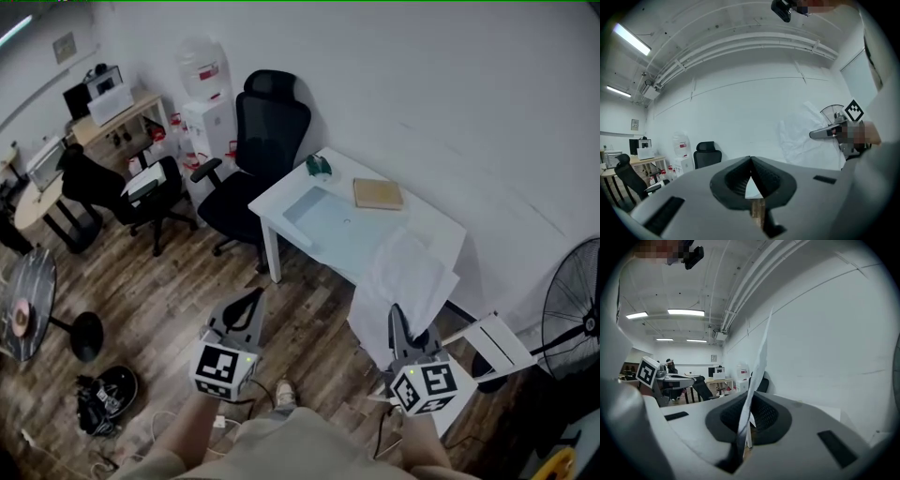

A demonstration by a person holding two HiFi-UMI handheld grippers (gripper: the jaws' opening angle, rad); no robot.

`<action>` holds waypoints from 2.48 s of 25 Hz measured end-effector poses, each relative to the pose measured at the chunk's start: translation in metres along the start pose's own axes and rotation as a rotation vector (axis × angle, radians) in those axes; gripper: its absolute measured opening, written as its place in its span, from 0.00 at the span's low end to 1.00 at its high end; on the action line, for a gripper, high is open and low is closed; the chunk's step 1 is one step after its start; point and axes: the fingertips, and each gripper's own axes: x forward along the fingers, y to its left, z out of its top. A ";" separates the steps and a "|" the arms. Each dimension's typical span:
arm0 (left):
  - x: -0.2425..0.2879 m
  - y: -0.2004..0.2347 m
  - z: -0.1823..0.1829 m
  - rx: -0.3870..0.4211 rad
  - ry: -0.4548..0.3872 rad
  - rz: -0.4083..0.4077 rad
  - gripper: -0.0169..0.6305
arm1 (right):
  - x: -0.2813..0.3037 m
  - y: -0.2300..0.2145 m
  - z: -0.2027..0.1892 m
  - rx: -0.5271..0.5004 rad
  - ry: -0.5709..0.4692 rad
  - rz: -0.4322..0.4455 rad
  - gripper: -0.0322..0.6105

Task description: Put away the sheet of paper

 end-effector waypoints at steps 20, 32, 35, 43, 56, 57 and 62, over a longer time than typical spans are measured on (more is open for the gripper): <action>0.118 0.096 -0.034 -0.056 0.031 -0.082 0.06 | 0.170 -0.037 -0.037 0.101 0.112 -0.076 0.09; 0.229 0.126 -0.060 -0.049 0.124 -0.035 0.06 | 0.267 -0.109 -0.094 0.296 0.217 -0.042 0.09; 0.257 0.135 -0.064 -0.048 0.155 -0.039 0.06 | 0.288 -0.131 -0.105 0.355 0.245 -0.051 0.09; 0.341 0.154 -0.096 -0.078 0.256 -0.013 0.06 | 0.352 -0.192 -0.138 0.443 0.335 -0.040 0.09; 0.449 0.173 -0.148 -0.127 0.420 0.012 0.06 | 0.412 -0.249 -0.212 0.680 0.486 0.000 0.09; 0.454 0.174 -0.152 -0.124 0.433 0.014 0.06 | 0.415 -0.253 -0.219 0.690 0.500 0.002 0.09; 0.484 0.180 -0.179 -0.138 0.498 0.032 0.06 | 0.434 -0.274 -0.249 0.717 0.559 0.015 0.09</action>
